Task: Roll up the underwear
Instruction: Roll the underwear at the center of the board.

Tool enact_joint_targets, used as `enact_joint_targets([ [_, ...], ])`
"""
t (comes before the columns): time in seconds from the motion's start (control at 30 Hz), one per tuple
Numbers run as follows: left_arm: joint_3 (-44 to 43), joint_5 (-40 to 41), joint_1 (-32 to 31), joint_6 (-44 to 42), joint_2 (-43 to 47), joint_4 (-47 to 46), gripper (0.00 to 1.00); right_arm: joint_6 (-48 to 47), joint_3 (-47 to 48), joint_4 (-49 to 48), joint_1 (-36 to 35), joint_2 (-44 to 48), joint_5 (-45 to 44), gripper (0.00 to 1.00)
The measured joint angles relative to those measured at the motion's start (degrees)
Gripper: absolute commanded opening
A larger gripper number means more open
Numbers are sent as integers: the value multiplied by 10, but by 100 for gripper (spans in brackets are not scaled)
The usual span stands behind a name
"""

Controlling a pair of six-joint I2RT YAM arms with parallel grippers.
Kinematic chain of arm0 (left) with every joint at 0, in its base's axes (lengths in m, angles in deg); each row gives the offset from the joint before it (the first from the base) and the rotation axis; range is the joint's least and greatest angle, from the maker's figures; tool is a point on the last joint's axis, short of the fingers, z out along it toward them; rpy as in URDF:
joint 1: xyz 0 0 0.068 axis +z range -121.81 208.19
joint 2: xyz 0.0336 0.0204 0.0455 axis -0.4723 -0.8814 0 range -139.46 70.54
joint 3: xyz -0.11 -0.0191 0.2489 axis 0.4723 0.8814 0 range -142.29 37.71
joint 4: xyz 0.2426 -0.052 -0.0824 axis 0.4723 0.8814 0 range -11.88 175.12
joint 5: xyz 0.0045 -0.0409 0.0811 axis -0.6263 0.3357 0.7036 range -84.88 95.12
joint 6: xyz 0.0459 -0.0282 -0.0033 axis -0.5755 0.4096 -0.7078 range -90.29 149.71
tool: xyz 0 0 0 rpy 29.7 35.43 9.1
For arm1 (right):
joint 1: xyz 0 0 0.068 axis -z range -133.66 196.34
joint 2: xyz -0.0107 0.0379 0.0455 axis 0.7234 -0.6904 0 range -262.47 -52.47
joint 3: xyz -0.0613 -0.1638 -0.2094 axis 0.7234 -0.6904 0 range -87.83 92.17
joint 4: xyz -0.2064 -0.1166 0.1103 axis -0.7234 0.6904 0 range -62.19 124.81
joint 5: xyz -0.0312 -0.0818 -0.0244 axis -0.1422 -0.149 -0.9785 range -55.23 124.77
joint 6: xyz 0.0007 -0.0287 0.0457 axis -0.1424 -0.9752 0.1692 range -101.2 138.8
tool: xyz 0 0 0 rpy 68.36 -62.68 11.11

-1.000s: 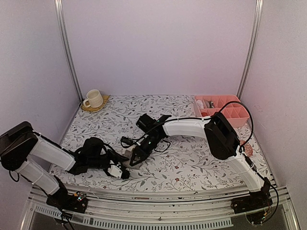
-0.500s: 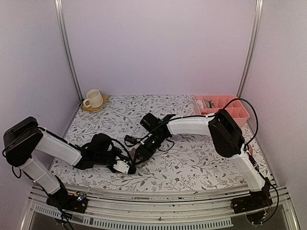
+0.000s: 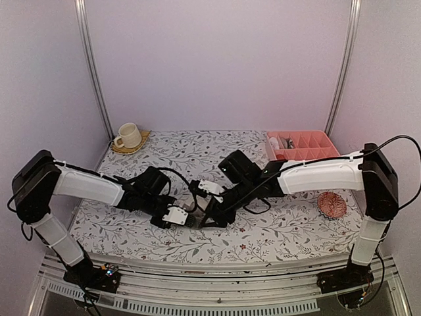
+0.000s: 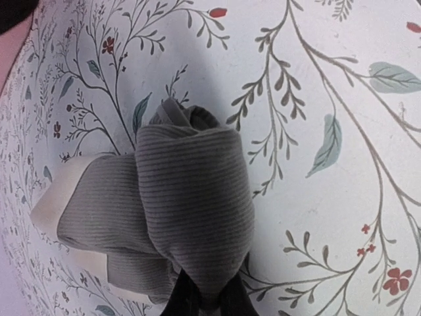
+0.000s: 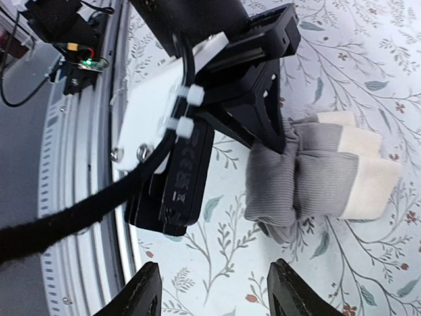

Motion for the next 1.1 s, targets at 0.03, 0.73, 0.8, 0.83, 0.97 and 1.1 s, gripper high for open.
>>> enact_joint_targets([
  [0.03,-13,-4,0,7,-5,19,0,-5,-17,-12,-4,11,-20,56],
  [0.73,-319,-143,49,127,-209,363,0,-171,-219,-277,-181,27,-447,57],
  [0.8,-343,-164,58,132,-229,392,0,-196,-183,-279,-188,-21,-483,57],
  [0.83,-355,-173,62,133,-239,406,0,-207,-172,-279,-190,-36,-496,57],
  [0.97,-391,-205,73,135,-270,452,0,-258,-120,-287,-189,-89,-545,57],
  [1.1,-413,-219,78,134,-289,480,0,-294,-85,-293,-183,-119,-576,56],
])
